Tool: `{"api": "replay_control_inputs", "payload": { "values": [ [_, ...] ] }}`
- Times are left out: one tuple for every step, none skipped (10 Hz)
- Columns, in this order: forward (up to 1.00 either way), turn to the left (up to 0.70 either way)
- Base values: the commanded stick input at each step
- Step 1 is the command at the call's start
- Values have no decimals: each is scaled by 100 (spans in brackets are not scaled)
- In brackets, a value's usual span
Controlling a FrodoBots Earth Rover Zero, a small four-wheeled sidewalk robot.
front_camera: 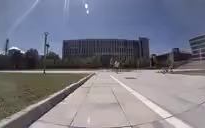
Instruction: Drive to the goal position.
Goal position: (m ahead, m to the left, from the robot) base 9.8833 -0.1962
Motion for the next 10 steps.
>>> {"api": "replay_control_inputs", "payload": {
  "values": [
    [70,0],
    [70,0],
    [70,0],
    [70,0],
    [70,0],
    [70,0],
    [70,0],
    [70,0],
    [70,0],
    [70,0]
  ]
}}
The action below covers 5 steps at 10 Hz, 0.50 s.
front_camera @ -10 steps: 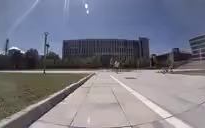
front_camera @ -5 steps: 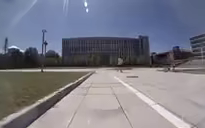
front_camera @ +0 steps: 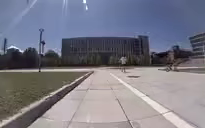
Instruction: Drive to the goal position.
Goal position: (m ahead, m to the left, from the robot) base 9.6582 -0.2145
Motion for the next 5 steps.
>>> {"api": "replay_control_inputs", "payload": {
  "values": [
    [70,0],
    [70,0],
    [70,0],
    [70,0],
    [70,0]
  ]
}}
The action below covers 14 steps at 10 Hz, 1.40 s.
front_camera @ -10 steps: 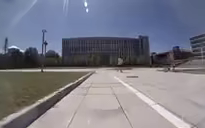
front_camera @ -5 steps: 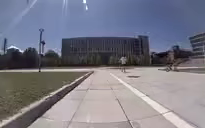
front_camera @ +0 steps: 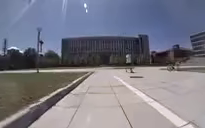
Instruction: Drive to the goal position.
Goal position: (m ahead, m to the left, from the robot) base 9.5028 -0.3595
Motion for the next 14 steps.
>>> {"api": "replay_control_inputs", "payload": {
  "values": [
    [70,0],
    [70,0],
    [70,0],
    [70,0],
    [70,0],
    [70,0],
    [70,0],
    [70,0],
    [70,0],
    [70,0],
    [70,0],
    [70,0],
    [70,0],
    [70,0]
  ]
}}
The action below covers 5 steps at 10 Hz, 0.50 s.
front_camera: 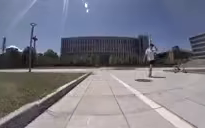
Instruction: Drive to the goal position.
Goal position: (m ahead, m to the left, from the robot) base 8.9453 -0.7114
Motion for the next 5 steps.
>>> {"api": "replay_control_inputs", "payload": {
  "values": [
    [70,0],
    [70,0],
    [70,0],
    [70,0],
    [70,0]
  ]
}}
